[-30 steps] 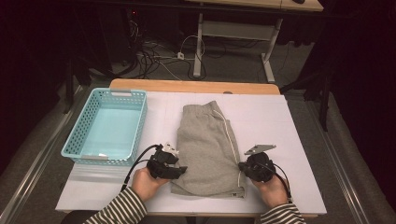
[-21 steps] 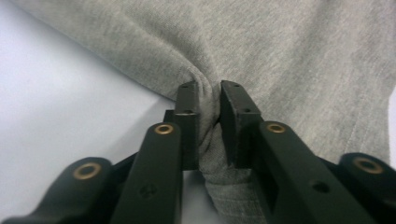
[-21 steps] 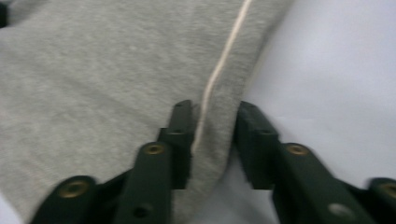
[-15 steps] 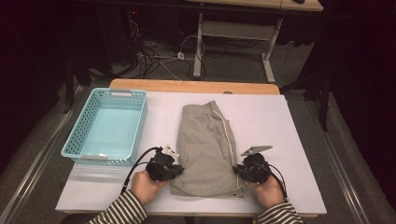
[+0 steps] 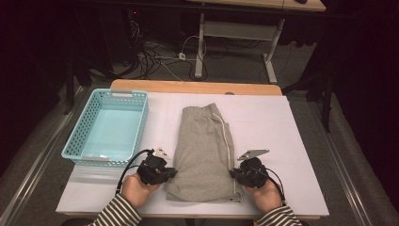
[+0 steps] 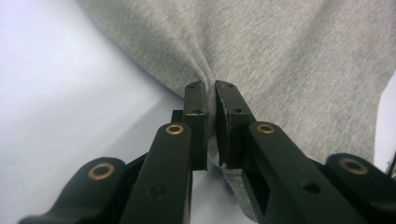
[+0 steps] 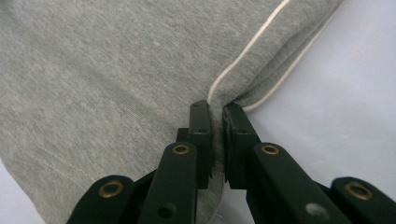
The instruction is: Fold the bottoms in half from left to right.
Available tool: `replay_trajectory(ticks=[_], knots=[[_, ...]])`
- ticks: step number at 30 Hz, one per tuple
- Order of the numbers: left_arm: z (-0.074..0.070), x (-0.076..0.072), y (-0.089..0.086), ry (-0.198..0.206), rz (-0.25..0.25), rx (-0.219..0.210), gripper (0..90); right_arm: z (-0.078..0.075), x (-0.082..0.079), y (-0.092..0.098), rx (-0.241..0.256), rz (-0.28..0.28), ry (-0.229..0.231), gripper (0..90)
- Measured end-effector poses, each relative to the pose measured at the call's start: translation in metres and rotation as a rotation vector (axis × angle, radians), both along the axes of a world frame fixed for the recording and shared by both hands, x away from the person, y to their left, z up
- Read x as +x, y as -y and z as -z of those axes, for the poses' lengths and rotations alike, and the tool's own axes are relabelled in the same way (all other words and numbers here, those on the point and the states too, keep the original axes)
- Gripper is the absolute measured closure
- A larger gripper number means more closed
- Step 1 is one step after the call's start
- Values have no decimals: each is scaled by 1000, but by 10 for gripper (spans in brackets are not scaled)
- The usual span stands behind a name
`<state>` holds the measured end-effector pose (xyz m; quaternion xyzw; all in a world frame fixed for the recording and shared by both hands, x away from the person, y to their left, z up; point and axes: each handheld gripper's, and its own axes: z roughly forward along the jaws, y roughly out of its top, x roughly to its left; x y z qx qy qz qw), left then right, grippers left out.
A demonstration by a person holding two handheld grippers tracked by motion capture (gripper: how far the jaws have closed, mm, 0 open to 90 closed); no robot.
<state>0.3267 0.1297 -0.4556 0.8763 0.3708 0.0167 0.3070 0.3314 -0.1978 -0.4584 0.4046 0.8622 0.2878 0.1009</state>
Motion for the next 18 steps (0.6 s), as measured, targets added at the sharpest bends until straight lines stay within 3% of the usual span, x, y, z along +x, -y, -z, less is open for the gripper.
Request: replay_trajectory(ticks=[11,18], knots=[[4,-14,-15,-18,-30,-43,813,0,-13,-8,3,-26,1,835],[5,-17,-18,-3,-35,-43,801,0,-15,-7,13,-25,3,809]])
